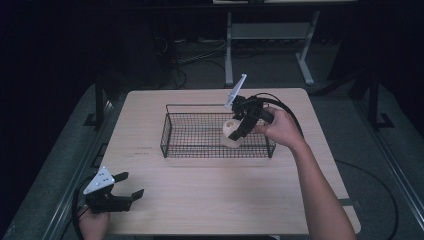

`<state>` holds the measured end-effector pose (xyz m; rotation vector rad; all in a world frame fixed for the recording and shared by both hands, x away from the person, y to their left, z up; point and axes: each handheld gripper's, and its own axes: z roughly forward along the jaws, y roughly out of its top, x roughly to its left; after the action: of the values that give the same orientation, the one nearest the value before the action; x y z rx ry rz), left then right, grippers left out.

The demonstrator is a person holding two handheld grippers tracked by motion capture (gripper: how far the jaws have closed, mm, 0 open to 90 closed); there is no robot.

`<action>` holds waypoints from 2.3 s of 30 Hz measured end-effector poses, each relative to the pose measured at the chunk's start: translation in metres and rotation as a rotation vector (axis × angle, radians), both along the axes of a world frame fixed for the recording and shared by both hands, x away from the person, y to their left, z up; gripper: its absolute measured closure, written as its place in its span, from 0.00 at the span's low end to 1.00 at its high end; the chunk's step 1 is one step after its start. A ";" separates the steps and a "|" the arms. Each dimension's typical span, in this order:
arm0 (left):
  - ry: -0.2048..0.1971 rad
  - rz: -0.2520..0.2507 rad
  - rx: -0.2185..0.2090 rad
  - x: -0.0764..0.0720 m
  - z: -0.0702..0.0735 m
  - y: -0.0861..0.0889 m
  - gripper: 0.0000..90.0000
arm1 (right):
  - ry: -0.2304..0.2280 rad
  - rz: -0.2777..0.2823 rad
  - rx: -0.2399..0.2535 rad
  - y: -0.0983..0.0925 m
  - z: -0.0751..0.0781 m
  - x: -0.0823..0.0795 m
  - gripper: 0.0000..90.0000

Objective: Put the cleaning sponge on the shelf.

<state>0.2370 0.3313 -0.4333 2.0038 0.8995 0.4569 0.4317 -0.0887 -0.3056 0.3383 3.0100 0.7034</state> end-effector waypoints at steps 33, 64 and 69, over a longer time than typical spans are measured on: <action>0.001 -0.001 -0.005 0.000 0.000 0.001 0.15 | 0.041 -0.082 -0.042 -0.001 -0.043 0.037 0.31; 0.001 -0.003 -0.013 -0.001 0.000 0.001 0.15 | 0.101 -0.105 -0.067 0.003 -0.078 0.049 0.31; 0.001 -0.002 -0.012 -0.001 0.001 0.001 0.15 | 0.099 -0.107 -0.069 0.003 -0.080 0.049 0.31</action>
<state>0.2361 0.3319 -0.4327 1.9945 0.8987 0.4482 0.4811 -0.0854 -0.3853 0.5419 3.0716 0.5894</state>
